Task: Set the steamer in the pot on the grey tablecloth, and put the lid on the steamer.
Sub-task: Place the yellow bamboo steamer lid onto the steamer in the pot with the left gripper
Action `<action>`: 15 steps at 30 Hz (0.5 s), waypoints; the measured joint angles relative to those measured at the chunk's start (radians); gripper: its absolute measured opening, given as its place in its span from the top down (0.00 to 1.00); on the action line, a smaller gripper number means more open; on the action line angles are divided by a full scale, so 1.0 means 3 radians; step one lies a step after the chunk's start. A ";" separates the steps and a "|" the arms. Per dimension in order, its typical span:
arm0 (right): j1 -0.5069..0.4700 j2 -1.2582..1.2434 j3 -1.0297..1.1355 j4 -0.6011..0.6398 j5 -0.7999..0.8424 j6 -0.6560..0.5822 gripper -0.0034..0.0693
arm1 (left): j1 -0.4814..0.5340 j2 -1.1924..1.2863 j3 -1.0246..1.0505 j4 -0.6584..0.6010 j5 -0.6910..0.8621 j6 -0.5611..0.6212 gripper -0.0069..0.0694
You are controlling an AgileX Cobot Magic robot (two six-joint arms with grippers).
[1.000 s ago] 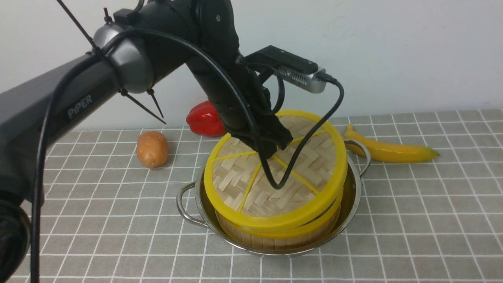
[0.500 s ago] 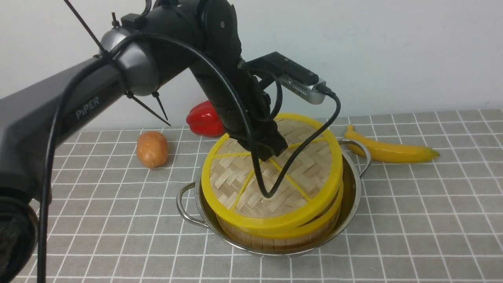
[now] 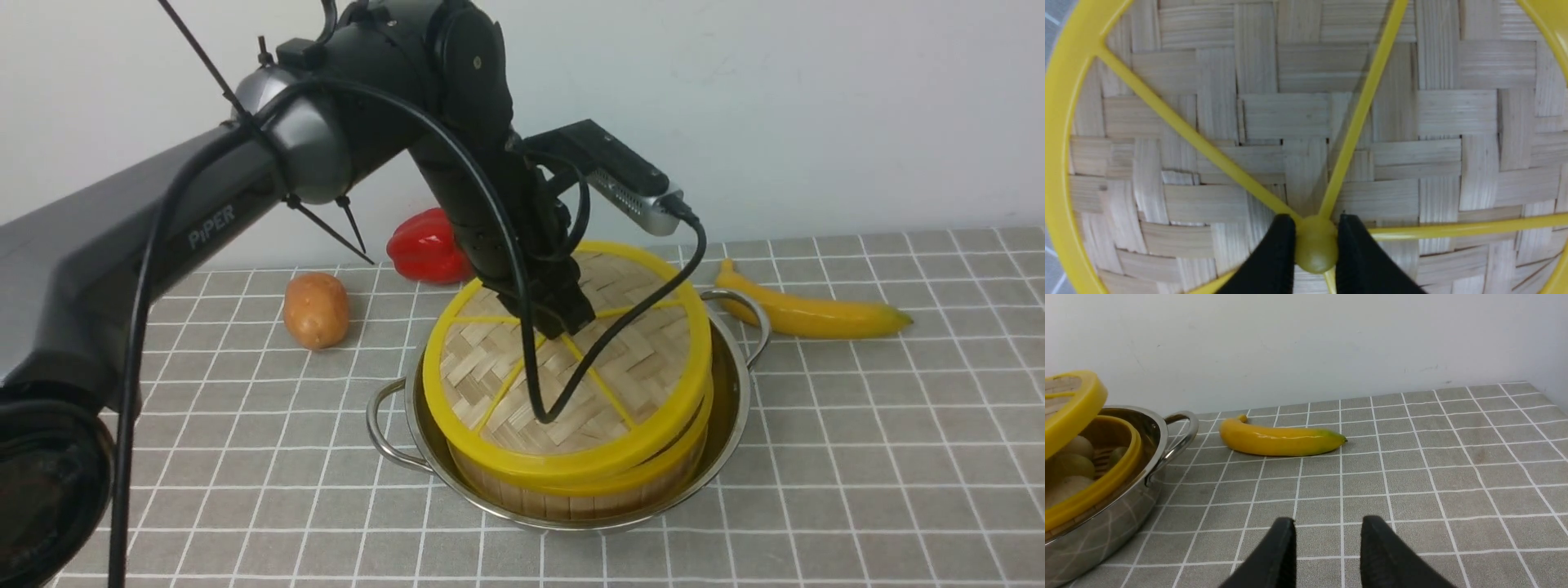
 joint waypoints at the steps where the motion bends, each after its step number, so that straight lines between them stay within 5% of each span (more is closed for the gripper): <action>1: 0.0000 0.0000 0.0000 0.0000 0.0000 0.0000 0.62 | 0.0000 0.0023 -0.0002 0.0000 0.0000 0.0022 0.76; 15: 0.0000 0.0000 0.0000 0.0000 0.0000 0.0000 0.62 | 0.0000 0.0133 -0.0134 0.0009 0.0000 0.0185 0.76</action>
